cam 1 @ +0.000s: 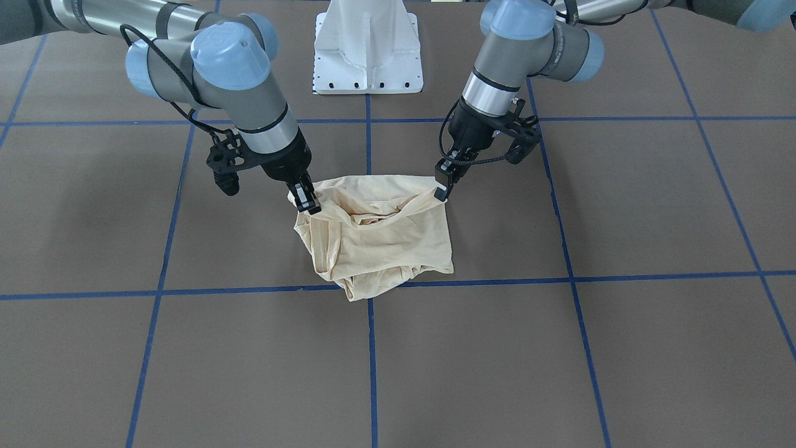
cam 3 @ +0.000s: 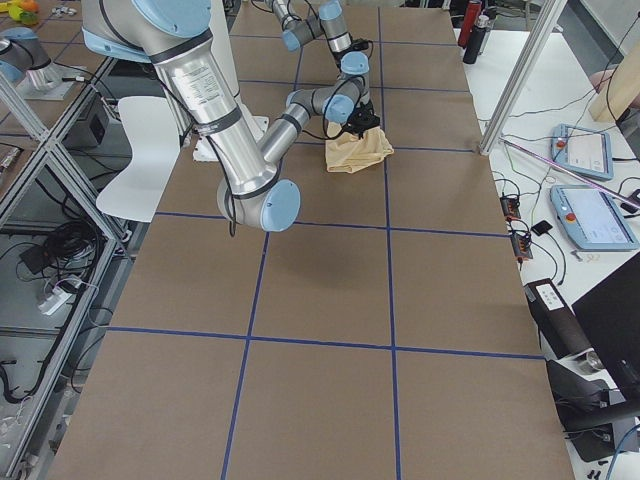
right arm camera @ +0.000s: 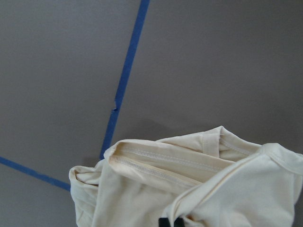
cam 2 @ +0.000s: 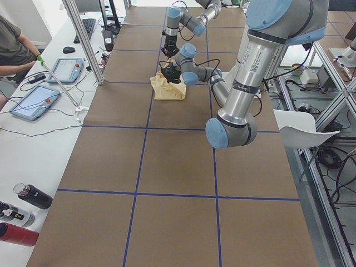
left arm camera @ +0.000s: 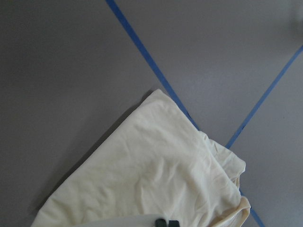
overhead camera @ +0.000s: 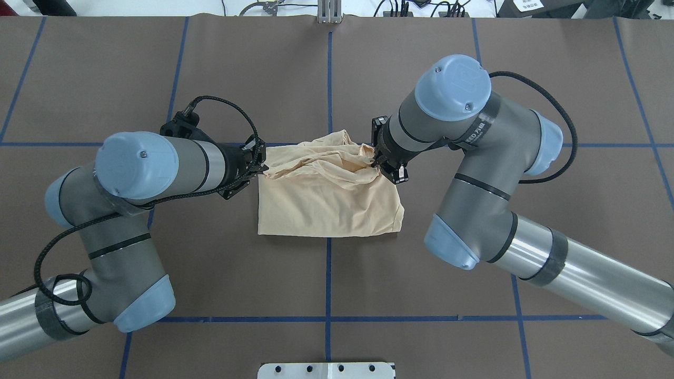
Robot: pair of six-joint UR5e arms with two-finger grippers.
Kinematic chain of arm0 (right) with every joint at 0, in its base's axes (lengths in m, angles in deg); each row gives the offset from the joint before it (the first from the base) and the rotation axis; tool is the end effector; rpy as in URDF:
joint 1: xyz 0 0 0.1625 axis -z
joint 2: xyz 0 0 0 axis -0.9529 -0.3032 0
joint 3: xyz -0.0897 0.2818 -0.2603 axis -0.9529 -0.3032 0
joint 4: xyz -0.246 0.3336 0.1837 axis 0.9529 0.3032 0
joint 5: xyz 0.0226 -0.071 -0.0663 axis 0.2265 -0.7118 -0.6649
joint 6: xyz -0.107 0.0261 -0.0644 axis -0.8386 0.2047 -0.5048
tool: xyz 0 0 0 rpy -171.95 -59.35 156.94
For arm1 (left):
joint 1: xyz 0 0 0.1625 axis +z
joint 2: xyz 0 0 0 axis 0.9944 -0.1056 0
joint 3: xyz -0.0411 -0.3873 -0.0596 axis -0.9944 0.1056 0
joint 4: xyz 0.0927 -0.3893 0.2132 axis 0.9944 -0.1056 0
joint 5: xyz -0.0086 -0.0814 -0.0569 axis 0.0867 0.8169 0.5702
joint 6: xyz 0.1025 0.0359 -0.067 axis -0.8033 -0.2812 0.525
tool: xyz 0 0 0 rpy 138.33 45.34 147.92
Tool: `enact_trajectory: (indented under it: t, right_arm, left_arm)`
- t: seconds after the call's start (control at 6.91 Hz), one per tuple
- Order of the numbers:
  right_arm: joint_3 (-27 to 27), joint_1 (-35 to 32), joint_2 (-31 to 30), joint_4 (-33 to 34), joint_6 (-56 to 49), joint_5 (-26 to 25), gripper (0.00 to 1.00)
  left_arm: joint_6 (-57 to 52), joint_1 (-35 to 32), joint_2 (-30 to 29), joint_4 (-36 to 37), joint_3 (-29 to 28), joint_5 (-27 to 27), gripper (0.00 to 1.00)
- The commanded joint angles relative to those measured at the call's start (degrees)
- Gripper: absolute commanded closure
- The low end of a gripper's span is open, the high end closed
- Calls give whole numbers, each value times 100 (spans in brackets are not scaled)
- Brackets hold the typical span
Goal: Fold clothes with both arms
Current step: 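Lift the near edge and fold it away from the robot with both grippers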
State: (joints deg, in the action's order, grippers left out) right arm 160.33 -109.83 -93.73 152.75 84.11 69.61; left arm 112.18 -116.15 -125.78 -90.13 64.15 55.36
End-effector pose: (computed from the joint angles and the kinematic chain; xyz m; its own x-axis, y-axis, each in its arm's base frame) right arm -0.5191 -0.5055 0.1810 0.0698 0.9375 0.3408 -0.5824 0.3157 -0.7491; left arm 0.5031 -0.4612 0.2008 0.0653 -0.6464 -0.7602 0.5788 0.6451 -0.4988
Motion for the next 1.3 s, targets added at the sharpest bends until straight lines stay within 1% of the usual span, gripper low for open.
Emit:
enact_trajectory:
  t: [0.0,0.14,0.43,0.58,0.72,0.87,1.01,1.16]
  right_arm:
    - [-1029,-215,394,-594,-167,116,100]
    - [-1345,-277,560,-604,-342,143,100]
    - [-1899,-321,903,-613,-484,152,100]
    - [-1998,-330,948,-665,-554,152,100]
    - [-2225,-365,949,-1040,-546,152,100]
    - [-2306,-383,958,-1070,-546,152,98]
    - [-2359,-383,966,-1079,-555,161,76]
    - [-2481,-409,1062,-1096,-555,161,51]
  left_arm:
    - [-124,-215,-131,-868,-998,-7,100]
    - [-124,-285,-158,-1099,-1255,-7,100]
    - [-317,-364,-175,-1110,-1406,-7,100]
    - [-309,-374,-323,-1119,-1520,-16,100]
    - [-309,-374,-508,-1180,-1800,-24,100]
    - [-317,-409,-535,-1424,-2011,-25,100]
    - [-317,-418,-562,-1653,-2248,-42,100]
    - [-326,-479,-580,-1673,-2312,-42,100]
